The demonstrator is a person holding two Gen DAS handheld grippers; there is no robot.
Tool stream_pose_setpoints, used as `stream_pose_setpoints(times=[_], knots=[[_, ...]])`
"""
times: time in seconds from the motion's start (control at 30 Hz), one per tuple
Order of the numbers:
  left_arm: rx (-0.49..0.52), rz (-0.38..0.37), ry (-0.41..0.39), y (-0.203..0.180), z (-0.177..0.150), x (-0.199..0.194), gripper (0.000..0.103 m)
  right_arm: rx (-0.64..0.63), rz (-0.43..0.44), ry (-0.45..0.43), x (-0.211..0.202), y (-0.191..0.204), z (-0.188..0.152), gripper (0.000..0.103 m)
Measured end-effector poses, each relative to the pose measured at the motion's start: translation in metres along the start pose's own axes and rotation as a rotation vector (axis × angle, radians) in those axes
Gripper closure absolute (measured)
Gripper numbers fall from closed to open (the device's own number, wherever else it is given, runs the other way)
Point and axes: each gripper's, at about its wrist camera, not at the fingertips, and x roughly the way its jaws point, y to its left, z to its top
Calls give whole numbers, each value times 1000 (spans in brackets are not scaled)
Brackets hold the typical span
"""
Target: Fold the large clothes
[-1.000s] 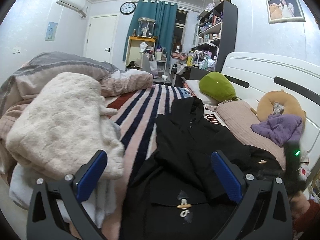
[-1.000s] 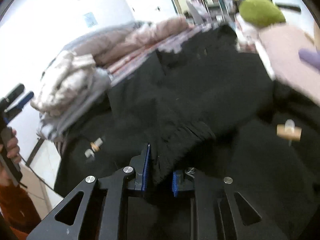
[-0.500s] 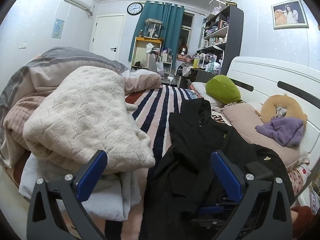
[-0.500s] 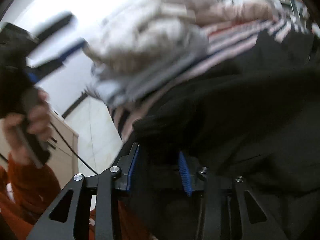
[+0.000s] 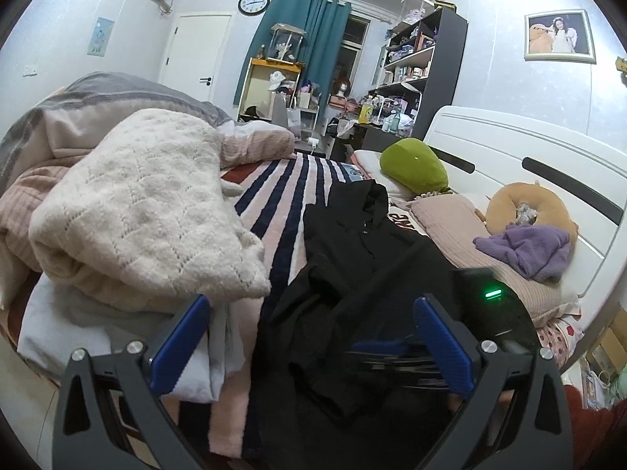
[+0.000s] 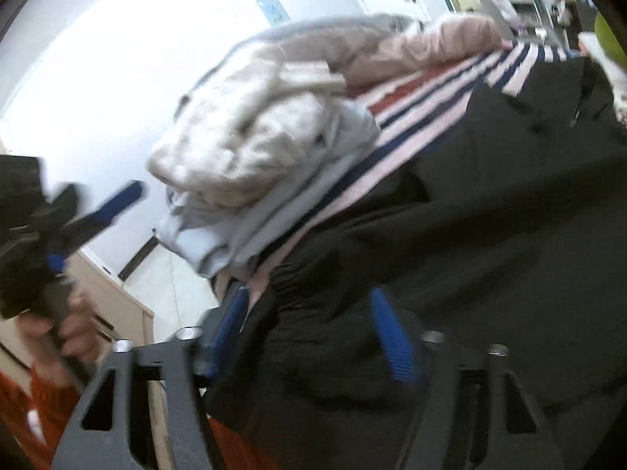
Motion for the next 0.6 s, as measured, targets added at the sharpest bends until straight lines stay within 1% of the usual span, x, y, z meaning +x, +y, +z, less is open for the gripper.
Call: stream_pose_setpoints(times=[0.03, 0.07, 0.13, 0.2, 0.23, 0.27, 0.3, 0.33, 0.37, 0.4, 0.43, 0.47, 0.53, 0.57, 0.6], knots=[[4, 2, 5, -1, -2, -2, 1, -6, -2, 34, 10, -1, -4, 85], [10, 6, 12, -2, -4, -3, 1, -14, -5, 58, 18, -1, -6, 85], [15, 18, 30, -1, -10, -4, 1, -33, -25, 76, 21, -2, -13, 85], [11, 23, 49, -1, -16, -4, 1, -5, 5, 37, -1, -4, -16, 85], [8, 22, 59, -1, -19, -3, 1, 10, 25, -4, -19, -5, -17, 84], [5, 19, 67, -2, -21, 0, 1, 13, 34, -62, -46, -6, -20, 82], [2, 15, 77, -3, -25, 3, 1, 10, 25, -106, -68, -7, -24, 75], [1, 11, 85, -2, -28, 5, 1, 7, -4, -155, -93, -10, -29, 70], [-2, 6, 98, -3, -33, 10, 1, 5, -55, -204, -125, -14, -38, 63], [-4, 1, 108, -4, -36, 14, 1, 12, -109, -247, -155, -19, -49, 59], [-6, -4, 118, -4, -40, 17, 1, 26, -156, -283, -182, -25, -59, 59], [-9, -11, 130, -5, -44, 22, 1, 43, -193, -310, -203, -31, -69, 55], [-15, -15, 155, -5, -54, 32, 1, 98, -306, -360, -249, -47, -99, 43], [-21, -11, 174, -5, -60, 38, 1, 119, -355, -371, -263, -54, -111, 32], [-23, -7, 184, -4, -64, 42, 1, 151, -412, -376, -280, -63, -128, 27]])
